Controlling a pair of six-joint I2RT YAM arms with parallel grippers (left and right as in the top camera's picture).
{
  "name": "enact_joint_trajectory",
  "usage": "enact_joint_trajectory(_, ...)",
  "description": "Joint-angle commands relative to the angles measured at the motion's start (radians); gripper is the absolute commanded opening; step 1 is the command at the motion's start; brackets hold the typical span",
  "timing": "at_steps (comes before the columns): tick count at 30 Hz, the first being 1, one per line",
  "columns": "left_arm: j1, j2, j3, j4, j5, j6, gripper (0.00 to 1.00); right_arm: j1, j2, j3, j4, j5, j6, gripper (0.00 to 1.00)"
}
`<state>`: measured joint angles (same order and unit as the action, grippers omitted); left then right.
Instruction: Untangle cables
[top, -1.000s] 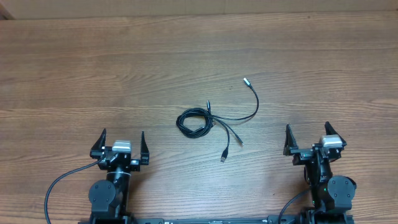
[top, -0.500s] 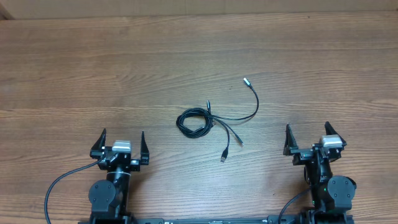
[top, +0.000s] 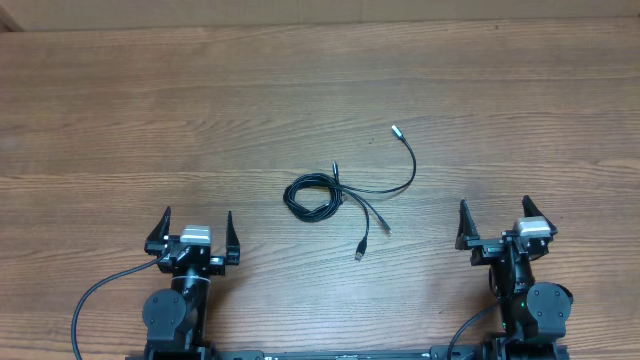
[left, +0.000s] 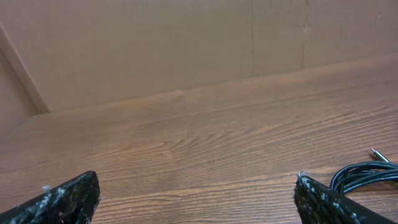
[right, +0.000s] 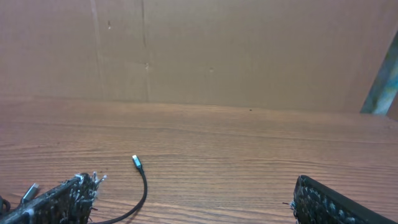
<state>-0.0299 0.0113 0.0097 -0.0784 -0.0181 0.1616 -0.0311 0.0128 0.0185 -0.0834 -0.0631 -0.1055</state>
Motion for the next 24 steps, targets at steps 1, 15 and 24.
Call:
enact_joint_trajectory(1,0.01,-0.007,-0.005,0.001,0.011,0.018,1.0,-0.003,-0.008,-0.01,0.003,0.001,-0.004,1.0)
enact_joint_trajectory(15,0.01,-0.007,-0.005,0.084,-0.007,0.123,1.0,-0.003,-0.008,-0.01,0.003,0.001,-0.004,1.0)
enact_joint_trajectory(24,0.009,-0.007,-0.003,0.248,0.285,-0.066,1.0,-0.003,-0.008,-0.01,0.003,0.001,-0.004,1.0)
